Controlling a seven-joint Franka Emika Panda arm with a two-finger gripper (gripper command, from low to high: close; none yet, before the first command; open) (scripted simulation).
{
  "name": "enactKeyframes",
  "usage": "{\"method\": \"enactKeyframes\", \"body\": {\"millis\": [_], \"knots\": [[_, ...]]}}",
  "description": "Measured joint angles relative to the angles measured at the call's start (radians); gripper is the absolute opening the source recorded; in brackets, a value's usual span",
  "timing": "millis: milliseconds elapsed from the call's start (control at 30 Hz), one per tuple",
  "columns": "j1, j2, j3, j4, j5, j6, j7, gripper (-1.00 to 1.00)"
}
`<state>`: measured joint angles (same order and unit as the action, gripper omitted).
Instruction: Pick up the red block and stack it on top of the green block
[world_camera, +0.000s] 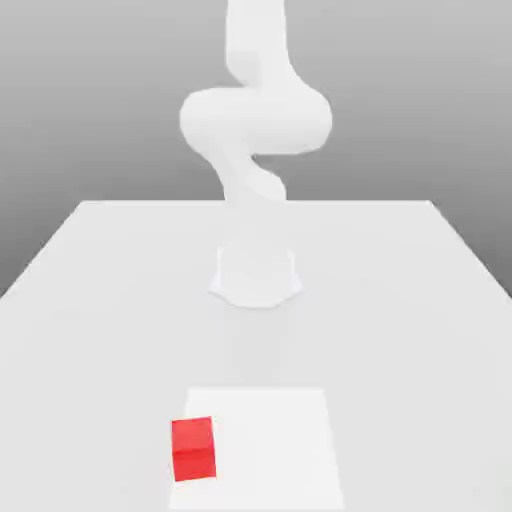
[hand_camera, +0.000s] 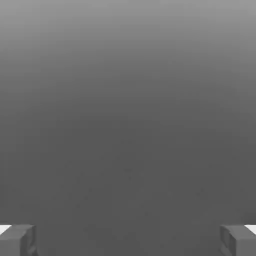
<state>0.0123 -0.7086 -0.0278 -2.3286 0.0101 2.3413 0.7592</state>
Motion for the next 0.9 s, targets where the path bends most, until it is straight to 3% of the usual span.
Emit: {"method": "enactKeyframes", "body": {"millis": [533,767,900], "knots": [[0.044,0.587,-0.141,-0.183,0.07,0.265,-0.266,0.0],[0.013,0.837,-0.156,-0.256,0.063,0.387,-0.35,0.0],[-0.018,0.981,-0.115,-0.243,0.117,0.499,-0.398,0.0]]}}
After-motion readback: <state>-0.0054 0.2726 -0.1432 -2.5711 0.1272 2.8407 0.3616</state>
